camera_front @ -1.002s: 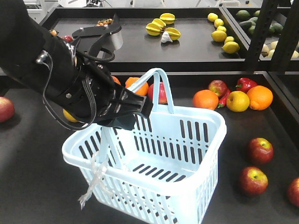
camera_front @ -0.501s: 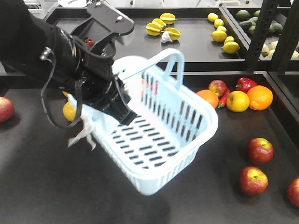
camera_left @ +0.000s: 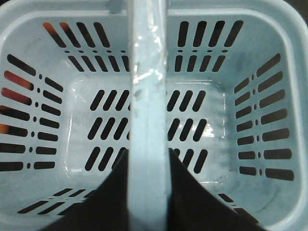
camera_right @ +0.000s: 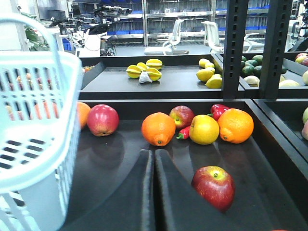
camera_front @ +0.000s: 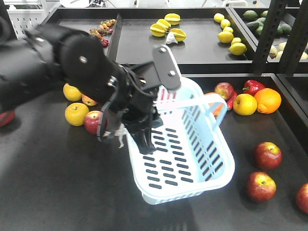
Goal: Pick three apples into basket with both arms
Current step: 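Lower the light-blue basket onto the table with the left gripper and release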
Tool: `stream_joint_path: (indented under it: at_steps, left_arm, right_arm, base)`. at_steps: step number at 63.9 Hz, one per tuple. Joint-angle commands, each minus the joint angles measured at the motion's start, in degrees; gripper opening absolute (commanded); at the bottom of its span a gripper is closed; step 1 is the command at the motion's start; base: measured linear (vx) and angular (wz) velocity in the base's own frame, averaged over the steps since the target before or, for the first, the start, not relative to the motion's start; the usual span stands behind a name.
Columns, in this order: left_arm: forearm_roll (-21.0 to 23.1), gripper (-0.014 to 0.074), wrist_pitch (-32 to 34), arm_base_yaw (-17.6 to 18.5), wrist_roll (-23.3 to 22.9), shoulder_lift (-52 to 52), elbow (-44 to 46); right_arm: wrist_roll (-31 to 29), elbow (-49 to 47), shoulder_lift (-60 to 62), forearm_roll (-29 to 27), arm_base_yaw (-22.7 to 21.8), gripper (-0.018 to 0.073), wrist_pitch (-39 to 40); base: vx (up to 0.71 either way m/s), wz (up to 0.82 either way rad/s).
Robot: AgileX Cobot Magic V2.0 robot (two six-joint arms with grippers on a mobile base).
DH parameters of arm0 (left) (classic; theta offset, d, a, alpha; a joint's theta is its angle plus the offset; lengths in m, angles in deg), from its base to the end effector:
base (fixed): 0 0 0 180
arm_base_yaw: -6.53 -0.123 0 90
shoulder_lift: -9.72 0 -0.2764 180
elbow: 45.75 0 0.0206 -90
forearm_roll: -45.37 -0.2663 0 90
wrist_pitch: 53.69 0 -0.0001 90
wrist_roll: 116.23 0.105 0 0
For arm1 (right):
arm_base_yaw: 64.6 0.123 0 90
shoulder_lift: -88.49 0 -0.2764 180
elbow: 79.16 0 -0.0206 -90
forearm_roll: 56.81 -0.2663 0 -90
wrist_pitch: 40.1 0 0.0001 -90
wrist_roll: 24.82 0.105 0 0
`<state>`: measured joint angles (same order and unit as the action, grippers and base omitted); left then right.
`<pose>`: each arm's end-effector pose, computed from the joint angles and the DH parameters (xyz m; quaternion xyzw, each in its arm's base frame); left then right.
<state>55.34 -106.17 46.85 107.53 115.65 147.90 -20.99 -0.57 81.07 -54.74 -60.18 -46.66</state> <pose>0.2982 -0.2720 0.3142 0.6139 0.7250 -0.0726 0.3039 0.0948 0.0069 0.1930 -0.0153 0.7226 0.0358 0.6902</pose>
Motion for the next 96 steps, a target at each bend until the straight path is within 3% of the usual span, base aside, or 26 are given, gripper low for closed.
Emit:
stream_joint_path:
  at_steps: [1,7,25,53,65,85,96]
  left_arm:
    - [1.8,-0.0008,6.3,0.2,4.4,-0.8,1.9]
    - [2.8,-0.0008,7.7,-0.4,6.1,1.0,1.9]
    - [11.9,-0.0008,8.3,-5.2,10.9,5.1,1.9]
    - [11.9,0.0029,7.9,-6.0,11.2,5.6,1.9]
    - [11.9,0.0147,7.2,-6.0,11.2,5.6,1.9]
    - [11.7,0.0484,6.5,-6.0,11.2,5.6,1.9]
    - [11.6,0.0503,5.0,-6.0,10.9,5.1,1.9]
  right_arm:
    - [-0.1,0.9,0.6,0.4,-0.4,-0.0004,3.8]
    - [-0.1,0.9,0.6,0.4,-0.4,-0.0004,3.8]
    - [-0.1,0.9,0.6,0.4,-0.4,-0.0004,3.8]
    - [-0.1,0.9,0.6,0.4,-0.4,-0.0004,3.8]
    - [-0.1,0.9,0.6,0.4,-0.4,-0.0004,3.8]
    - [-0.1,0.9,0.6,0.4,-0.4,-0.0004,3.8]
    - [-0.1,0.9,0.6,0.4,-0.4,-0.0004,3.8]
  base:
    - [0.00,0.00]
    - [0.00,0.00]
    - [0.00,0.00]
    - [0.00,0.00]
    - [0.00,0.00]
    - [0.00,0.00]
    - [0.00,0.00]
